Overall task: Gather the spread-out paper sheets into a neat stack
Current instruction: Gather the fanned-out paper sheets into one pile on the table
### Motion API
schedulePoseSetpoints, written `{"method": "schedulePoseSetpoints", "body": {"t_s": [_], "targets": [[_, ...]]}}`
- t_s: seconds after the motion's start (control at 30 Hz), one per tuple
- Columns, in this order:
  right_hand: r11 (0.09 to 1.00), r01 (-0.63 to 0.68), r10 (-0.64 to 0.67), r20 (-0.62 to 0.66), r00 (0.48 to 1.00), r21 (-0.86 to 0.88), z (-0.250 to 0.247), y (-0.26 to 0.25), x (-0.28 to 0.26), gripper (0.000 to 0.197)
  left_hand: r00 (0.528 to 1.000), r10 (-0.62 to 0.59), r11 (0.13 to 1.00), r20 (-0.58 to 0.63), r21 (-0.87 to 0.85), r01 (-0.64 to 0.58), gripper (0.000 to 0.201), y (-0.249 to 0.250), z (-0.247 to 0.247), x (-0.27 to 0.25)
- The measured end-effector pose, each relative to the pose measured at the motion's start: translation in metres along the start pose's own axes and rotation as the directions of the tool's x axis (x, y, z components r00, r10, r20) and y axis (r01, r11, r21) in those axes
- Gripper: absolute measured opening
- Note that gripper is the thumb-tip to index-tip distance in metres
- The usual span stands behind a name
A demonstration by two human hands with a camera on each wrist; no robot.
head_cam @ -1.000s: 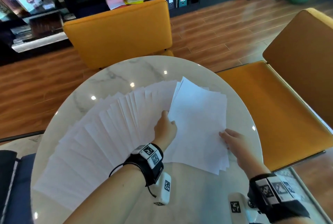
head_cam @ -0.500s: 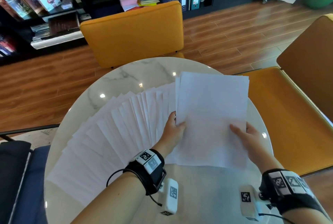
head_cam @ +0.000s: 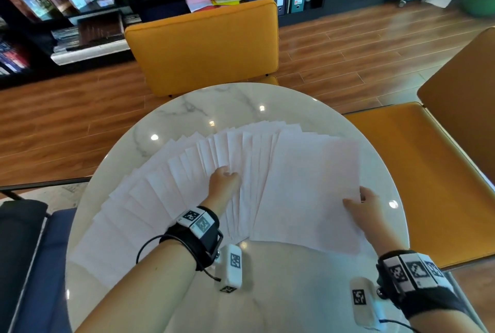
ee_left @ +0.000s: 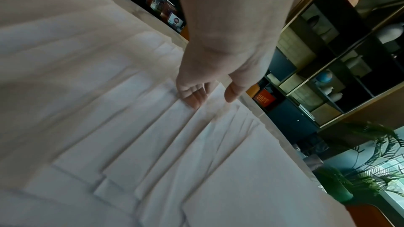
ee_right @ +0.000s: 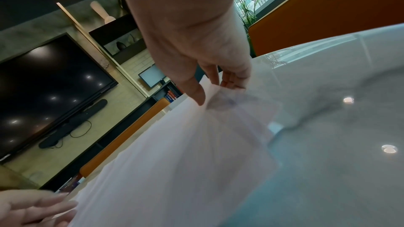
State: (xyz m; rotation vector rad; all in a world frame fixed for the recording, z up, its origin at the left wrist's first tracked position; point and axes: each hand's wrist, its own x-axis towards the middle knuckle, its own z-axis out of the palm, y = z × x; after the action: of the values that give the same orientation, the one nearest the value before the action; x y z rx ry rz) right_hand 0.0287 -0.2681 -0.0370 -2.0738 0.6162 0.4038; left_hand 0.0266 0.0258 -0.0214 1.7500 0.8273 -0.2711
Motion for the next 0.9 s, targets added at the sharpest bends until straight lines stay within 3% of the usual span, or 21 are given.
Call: {"method": "schedulePoseSetpoints", "body": {"t_s": [0.03, 0.1, 0.17, 0.23, 0.33, 0.57, 0.63, 0.73, 0.83, 0.9], "targets": [[1.0, -0.005, 0.005, 0.004, 1.0, 0.007, 0.002, -0.002, 0.002, 0.046, 1.0, -0.007, 1.0, 0.017, 0.003, 0.007, 0.037, 0.001, 0.003, 0.002], [1.0, -0.03, 0.03, 0.006, 1.0, 0.009, 0.005, -0.005, 0.005, 0.057, 0.999, -0.035, 0.998, 0.04, 0.043, 0.034, 0.011, 0.003, 0.01, 0.005], [0.999, -0.032, 0.032, 0.002, 0.999, -0.017, 0.008, -0.006, 0.007, 0.06, 0.998, -0.052, 0.996, 0.034, 0.071, 0.05, 0.025, 0.003, 0.015, 0.009], [0.998, -0.036, 0.036, 0.002, 0.999, -0.044, 0.011, -0.007, 0.008, 0.058, 0.998, -0.039, 0.994, 0.041, 0.1, 0.035, 0.004, 0.004, 0.018, 0.008], [0.997, -0.014, 0.016, 0.029, 0.999, -0.07, 0.018, -0.005, 0.013, 0.055, 0.999, -0.039, 0.987, 0.03, 0.158, 0.034, 0.041, 0.003, 0.027, 0.012], [0.997, 0.025, -0.021, 0.071, 0.997, -0.067, 0.033, -0.01, 0.019, 0.056, 0.997, 0.032, 0.997, 0.065, 0.072, -0.037, 0.067, 0.01, 0.04, 0.003], [0.999, 0.037, -0.034, 0.083, 0.996, -0.034, 0.036, -0.011, 0.02, 0.055, 0.998, 0.038, 0.999, 0.053, 0.032, -0.04, 0.063, 0.009, 0.039, 0.004], [0.999, 0.042, -0.043, 0.106, 0.993, 0.012, 0.035, -0.01, 0.019, 0.053, 0.993, 0.084, 0.996, 0.086, 0.034, -0.087, 0.028, 0.004, 0.035, 0.006], [0.997, 0.053, -0.059, 0.102, 0.993, 0.061, 0.029, -0.012, 0.014, 0.048, 0.98, 0.168, 0.984, 0.104, 0.042, -0.173, 0.035, -0.001, 0.028, 0.003], [0.99, 0.057, -0.07, 0.107, 0.992, 0.128, 0.027, -0.012, 0.014, 0.059, 0.973, 0.213, 0.976, 0.092, 0.03, -0.217, 0.04, -0.003, 0.025, -0.001]]}}
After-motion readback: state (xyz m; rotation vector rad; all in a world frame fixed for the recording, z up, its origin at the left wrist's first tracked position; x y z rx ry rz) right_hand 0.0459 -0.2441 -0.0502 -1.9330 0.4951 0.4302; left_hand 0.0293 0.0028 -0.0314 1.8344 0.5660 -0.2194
